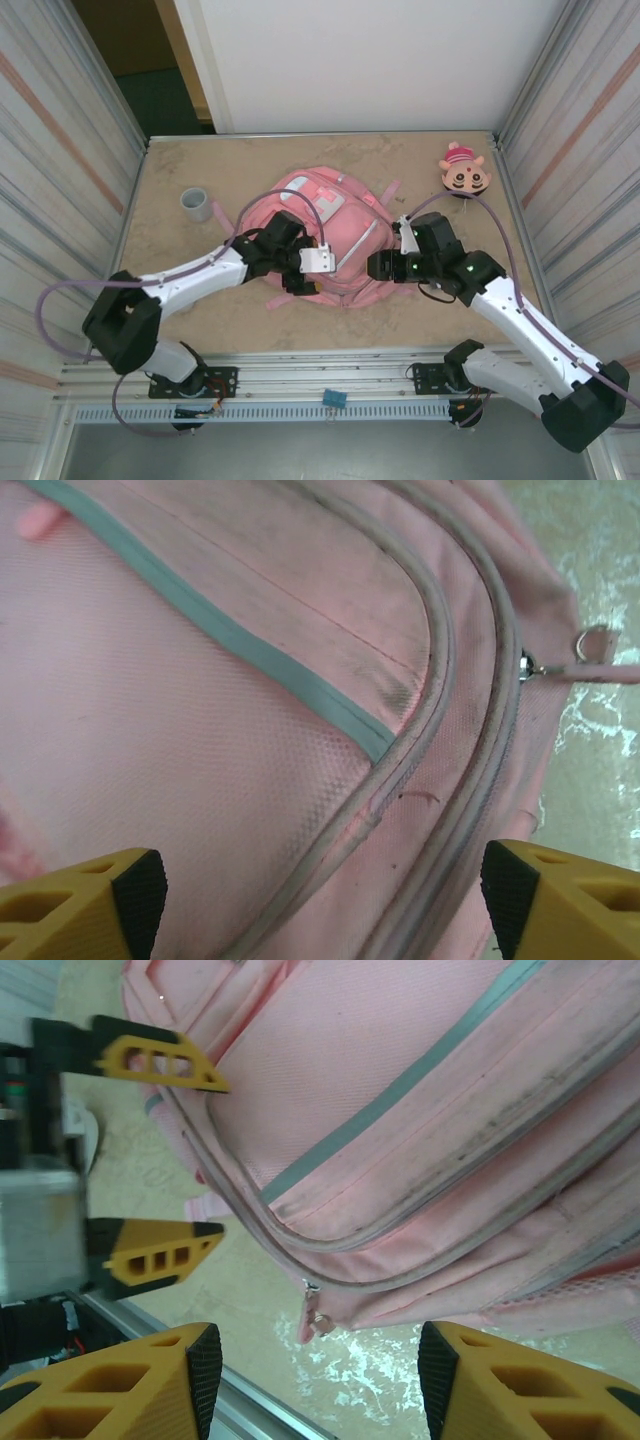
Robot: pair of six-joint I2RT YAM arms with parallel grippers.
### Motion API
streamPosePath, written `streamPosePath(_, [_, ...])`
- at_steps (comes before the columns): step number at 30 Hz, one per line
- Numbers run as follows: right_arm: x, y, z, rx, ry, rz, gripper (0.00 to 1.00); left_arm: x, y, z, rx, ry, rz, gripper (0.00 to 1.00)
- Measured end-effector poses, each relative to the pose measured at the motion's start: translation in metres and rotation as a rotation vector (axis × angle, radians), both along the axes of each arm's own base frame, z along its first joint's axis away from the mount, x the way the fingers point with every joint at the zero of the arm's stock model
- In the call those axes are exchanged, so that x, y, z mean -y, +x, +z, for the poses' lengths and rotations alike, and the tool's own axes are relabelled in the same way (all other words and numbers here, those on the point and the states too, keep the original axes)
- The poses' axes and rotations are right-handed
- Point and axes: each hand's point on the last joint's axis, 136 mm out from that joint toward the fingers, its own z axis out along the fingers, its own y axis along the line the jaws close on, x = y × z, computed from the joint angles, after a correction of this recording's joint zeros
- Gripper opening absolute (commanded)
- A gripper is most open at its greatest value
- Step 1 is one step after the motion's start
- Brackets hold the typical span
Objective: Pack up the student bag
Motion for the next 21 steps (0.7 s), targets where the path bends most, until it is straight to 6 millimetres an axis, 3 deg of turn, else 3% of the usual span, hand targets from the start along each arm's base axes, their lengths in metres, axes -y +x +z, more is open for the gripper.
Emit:
streamPosePath(6, [0.000, 0.000, -0.009, 0.008, -0.019, -0.003, 0.56, 0.012, 0.011, -0.017, 0.024, 0.025, -0.063, 0.79])
streamPosePath(7, [0.000, 0.000, -0.011, 0.007, -0.024, -0.004, 0.55, 0.014, 0.012, -0.018, 0.027, 0.022, -0.068, 0.73])
streamPosePath(10, [-0.001, -0.002, -0.015, 0.005, -0.037, 0.002, 0.55, 0.020, 0.015, -0.014, 0.046, -0.009, -0.078, 0.35])
streamPosePath(14, [-0.003, -0.005, -0.017, 0.015, -0.054, 0.007, 0.54, 0.028, 0.012, -0.009, 0.039, -0.049, -0.094, 0.02])
streamPosePath(21, [-0.011, -0.016, -0.021, 0.034, -0.105, 0.024, 0.54, 0.030, 0.015, 0.028, -0.043, -0.209, 0.008, 0.00])
